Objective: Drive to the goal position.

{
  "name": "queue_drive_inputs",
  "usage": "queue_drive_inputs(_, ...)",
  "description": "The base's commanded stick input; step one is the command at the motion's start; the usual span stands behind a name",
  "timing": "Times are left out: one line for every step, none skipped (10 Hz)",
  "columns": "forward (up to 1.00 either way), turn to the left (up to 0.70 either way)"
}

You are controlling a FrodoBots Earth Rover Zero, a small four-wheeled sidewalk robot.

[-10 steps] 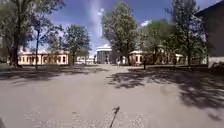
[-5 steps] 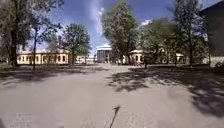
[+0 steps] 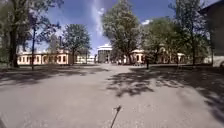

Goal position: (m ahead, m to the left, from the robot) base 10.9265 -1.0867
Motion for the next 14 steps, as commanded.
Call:
queue_drive_inputs(0.70, 0.06)
queue_drive_inputs(0.70, 0.06)
queue_drive_inputs(0.70, 0.06)
queue_drive_inputs(0.70, 0.06)
queue_drive_inputs(0.70, 0.06)
queue_drive_inputs(0.70, 0.06)
queue_drive_inputs(0.70, 0.06)
queue_drive_inputs(0.70, 0.06)
queue_drive_inputs(0.70, 0.06)
queue_drive_inputs(0.70, 0.06)
queue_drive_inputs(0.70, 0.06)
queue_drive_inputs(0.70, 0.06)
queue_drive_inputs(0.70, 0.06)
queue_drive_inputs(0.70, 0.06)
